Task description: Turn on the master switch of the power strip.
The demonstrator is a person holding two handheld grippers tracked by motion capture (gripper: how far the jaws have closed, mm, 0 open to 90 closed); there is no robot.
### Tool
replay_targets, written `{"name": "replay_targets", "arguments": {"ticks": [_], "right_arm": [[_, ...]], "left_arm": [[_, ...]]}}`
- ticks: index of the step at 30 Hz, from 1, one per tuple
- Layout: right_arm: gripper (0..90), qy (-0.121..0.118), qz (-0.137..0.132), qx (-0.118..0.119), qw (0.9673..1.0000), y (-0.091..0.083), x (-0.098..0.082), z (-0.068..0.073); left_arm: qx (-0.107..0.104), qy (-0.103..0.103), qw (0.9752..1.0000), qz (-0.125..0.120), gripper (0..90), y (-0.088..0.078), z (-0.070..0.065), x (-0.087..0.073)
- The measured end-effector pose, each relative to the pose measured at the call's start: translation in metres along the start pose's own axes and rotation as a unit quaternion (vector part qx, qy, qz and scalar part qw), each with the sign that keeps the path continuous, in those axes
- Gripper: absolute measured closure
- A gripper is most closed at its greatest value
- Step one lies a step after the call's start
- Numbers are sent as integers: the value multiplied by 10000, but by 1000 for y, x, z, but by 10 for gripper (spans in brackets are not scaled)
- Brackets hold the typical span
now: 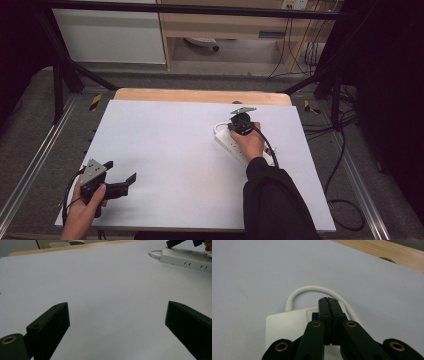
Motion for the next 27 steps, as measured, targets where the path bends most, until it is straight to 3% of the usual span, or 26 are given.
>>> {"name": "replay_targets", "arguments": {"ticks": [27], "right_arm": [[900, -80, 5, -74, 9999, 1, -1, 0]], "left_arm": [[32, 19, 10000, 30, 58, 0, 1, -1]]}}
Point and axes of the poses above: each handheld gripper's, and its own axes: y roughly forward along the jaws, x roughly out of its top, z roughly to its left, the point moved 10 cm from there along y, roughly forward along the jaws, and after that the axes turned 1 degree about -z, right-handed, at the moved point
